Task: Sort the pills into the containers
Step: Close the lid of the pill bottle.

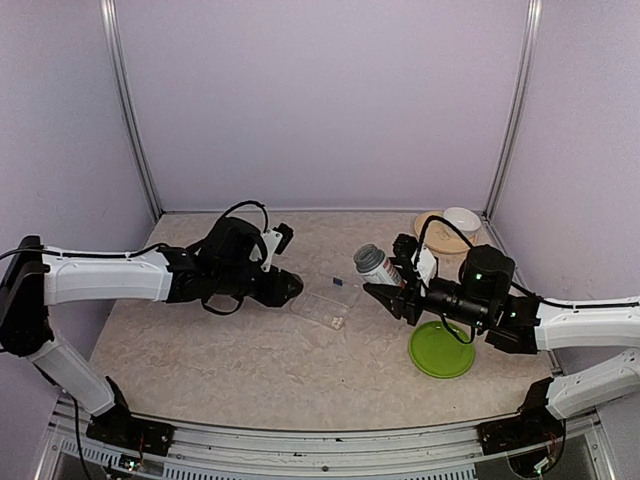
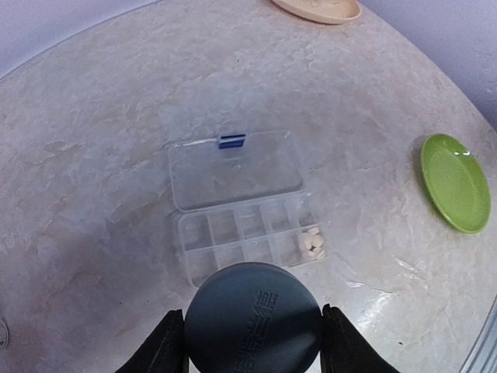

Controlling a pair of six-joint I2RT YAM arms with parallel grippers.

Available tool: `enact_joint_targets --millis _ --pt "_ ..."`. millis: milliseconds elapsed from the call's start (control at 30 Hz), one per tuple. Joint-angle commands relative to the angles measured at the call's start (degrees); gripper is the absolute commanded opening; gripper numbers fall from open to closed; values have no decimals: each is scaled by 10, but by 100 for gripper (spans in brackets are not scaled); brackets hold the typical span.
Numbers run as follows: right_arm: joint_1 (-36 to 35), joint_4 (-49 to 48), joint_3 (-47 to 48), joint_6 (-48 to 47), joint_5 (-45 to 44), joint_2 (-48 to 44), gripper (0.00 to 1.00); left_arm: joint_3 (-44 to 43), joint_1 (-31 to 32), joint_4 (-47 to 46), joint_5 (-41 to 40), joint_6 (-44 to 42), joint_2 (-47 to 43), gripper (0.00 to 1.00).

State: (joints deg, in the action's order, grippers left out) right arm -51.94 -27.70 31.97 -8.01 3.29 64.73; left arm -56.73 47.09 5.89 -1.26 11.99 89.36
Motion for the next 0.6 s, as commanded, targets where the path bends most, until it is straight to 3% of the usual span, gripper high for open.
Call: enact_joint_targets --millis 0,567 --pt "4 -18 2 -15 46 7 25 -27 12 -5 53 21 -54 44" --pt "-25 -20 20 -46 50 46 25 -31 39 -107 174 85 -113 45"
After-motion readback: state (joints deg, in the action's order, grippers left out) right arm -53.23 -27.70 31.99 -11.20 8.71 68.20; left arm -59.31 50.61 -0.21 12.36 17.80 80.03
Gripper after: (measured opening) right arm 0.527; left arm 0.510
